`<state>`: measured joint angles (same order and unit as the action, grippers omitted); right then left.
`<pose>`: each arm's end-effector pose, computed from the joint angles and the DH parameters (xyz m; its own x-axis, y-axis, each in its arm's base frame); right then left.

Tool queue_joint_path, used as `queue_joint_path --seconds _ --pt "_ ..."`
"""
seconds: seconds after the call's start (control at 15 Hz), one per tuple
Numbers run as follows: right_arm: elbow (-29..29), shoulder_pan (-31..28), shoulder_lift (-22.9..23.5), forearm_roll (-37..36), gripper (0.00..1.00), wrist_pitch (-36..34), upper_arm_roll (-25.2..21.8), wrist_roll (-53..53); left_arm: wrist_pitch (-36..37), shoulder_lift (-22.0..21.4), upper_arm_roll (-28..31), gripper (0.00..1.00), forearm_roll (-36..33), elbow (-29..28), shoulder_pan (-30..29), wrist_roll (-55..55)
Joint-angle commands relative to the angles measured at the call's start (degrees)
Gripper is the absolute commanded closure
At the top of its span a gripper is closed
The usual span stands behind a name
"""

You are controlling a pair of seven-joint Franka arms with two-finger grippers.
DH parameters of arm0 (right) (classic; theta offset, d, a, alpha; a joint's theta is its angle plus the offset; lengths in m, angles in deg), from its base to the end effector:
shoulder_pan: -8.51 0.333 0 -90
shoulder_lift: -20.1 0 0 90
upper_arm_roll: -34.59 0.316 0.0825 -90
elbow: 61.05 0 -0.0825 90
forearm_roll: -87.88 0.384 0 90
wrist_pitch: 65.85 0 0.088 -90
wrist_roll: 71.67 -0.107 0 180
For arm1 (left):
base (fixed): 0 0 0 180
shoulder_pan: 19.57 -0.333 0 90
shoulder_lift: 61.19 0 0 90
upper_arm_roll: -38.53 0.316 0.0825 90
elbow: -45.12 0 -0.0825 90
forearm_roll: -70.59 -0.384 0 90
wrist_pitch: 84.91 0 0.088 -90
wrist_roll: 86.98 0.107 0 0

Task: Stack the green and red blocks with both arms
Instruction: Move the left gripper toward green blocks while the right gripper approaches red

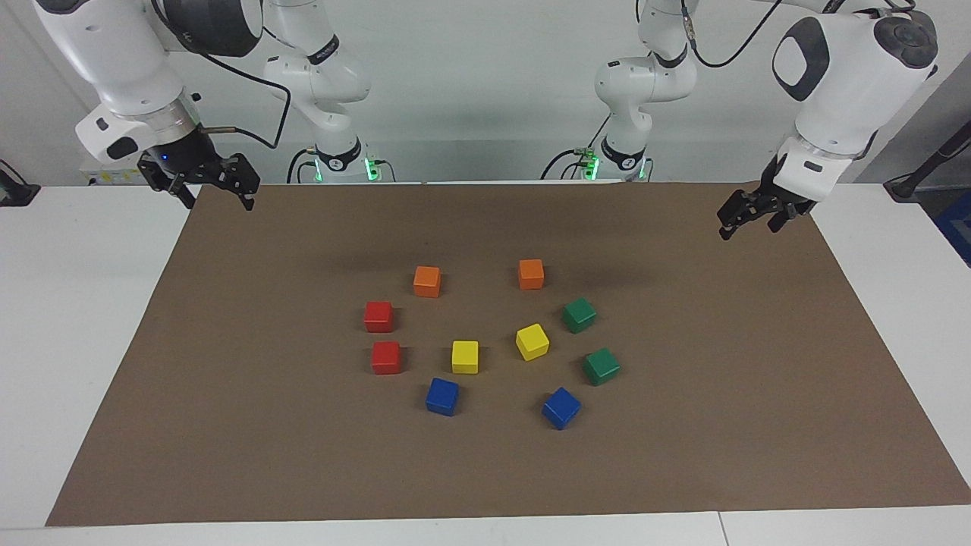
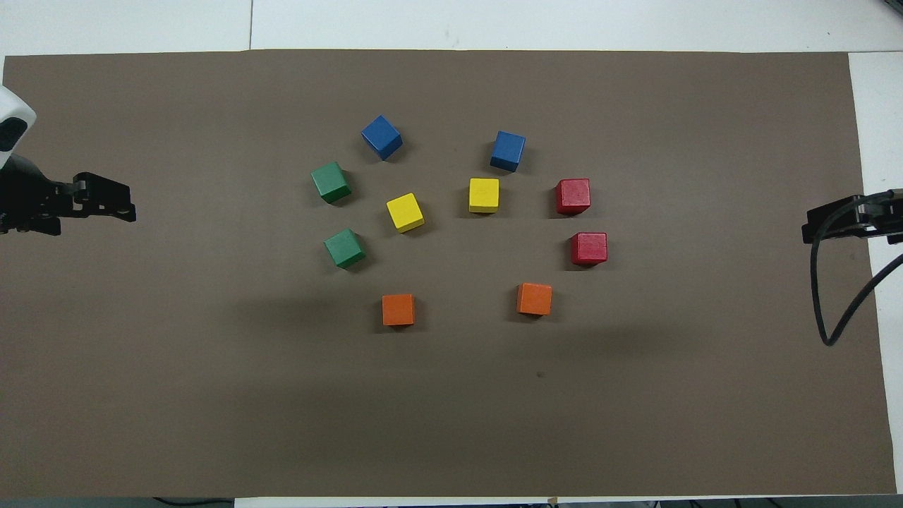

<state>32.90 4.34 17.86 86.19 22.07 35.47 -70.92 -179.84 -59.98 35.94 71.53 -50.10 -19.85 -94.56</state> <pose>0.5361 -0.0339 0.6105 0.9968 -0.0453 -0.0665 -0.0435 -0.9986 0.0292 0.5646 -0.0242 0.5769 0.9952 0.0932 -0.0282 0.0936 -0.9955 0.0137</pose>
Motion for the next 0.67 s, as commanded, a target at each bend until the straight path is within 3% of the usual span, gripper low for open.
queue_joint_path --seconds 0.0,0.6 --pt "1.85 -0.49 -1.45 0.20 0.00 1.28 0.44 0.40 0.45 0.37 -0.48 0.00 -0.77 0.91 -0.60 0.72" --pt "3.34 -0.58 -1.97 0.46 0.00 1.63 0.53 0.40 0.27 0.29 -0.74 0.00 -0.77 0.82 -0.60 0.72"
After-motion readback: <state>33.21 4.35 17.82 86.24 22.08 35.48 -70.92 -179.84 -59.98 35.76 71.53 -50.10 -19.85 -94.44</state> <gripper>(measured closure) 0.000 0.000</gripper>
